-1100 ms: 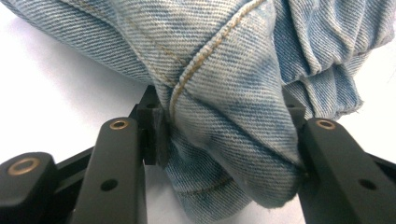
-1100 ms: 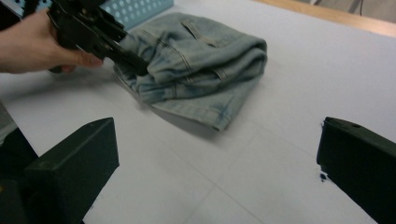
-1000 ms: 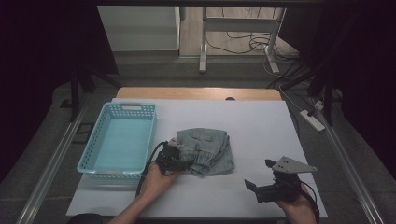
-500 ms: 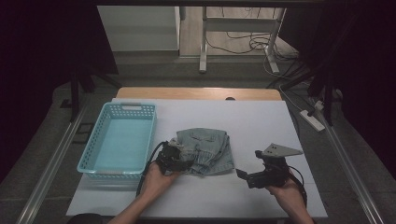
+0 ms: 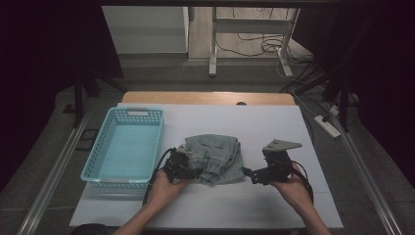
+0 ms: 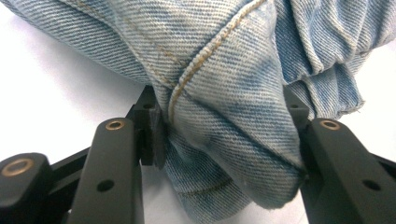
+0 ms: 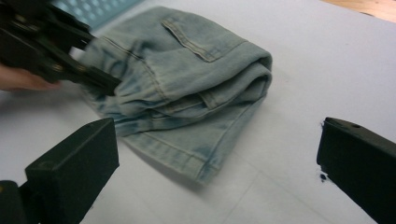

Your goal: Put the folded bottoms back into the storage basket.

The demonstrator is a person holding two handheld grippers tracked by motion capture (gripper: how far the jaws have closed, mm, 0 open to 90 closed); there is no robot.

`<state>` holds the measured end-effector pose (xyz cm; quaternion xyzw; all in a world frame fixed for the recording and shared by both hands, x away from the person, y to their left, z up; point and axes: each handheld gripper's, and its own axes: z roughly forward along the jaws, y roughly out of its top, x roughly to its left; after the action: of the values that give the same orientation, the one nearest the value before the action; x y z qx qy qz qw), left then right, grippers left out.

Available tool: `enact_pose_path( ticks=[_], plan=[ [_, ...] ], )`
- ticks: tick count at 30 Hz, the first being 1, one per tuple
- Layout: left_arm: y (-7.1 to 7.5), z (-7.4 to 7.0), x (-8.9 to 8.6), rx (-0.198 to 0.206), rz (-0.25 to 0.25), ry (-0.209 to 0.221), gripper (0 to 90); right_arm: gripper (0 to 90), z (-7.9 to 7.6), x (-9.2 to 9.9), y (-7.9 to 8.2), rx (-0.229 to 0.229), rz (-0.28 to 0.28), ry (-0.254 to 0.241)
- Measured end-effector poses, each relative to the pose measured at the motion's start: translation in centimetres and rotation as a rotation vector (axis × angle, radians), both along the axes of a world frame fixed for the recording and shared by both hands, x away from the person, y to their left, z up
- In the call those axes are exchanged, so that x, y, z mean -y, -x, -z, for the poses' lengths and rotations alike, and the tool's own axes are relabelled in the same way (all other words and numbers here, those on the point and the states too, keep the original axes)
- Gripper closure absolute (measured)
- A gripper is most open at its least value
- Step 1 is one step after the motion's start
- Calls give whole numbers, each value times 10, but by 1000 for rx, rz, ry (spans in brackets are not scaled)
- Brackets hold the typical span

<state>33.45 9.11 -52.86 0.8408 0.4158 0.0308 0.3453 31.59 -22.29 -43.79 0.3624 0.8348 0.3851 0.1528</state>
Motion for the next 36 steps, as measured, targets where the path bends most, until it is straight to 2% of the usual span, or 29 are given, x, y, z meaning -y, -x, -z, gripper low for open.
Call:
enact_pose_path(
  ticks=[3,9,15,22,29,36],
  plan=[
    [0,0,-1,-3,2,0,494,0,2,-7,-4,0,1,42],
    [-1,0,0,-7,-2,4,490,0,5,-16,-16,-46,-2,40],
    [-1,0,0,-8,0,3,490,0,9,-24,-30,-51,20,86],
    [-1,0,0,-8,0,0,488,0,13,-28,-43,-66,23,111],
    [-1,0,0,-9,1,1,487,0,17,-34,-59,-90,8,107],
    [-1,0,-1,-12,1,2,483,0,21,-39,-77,-95,7,90]
  ],
)
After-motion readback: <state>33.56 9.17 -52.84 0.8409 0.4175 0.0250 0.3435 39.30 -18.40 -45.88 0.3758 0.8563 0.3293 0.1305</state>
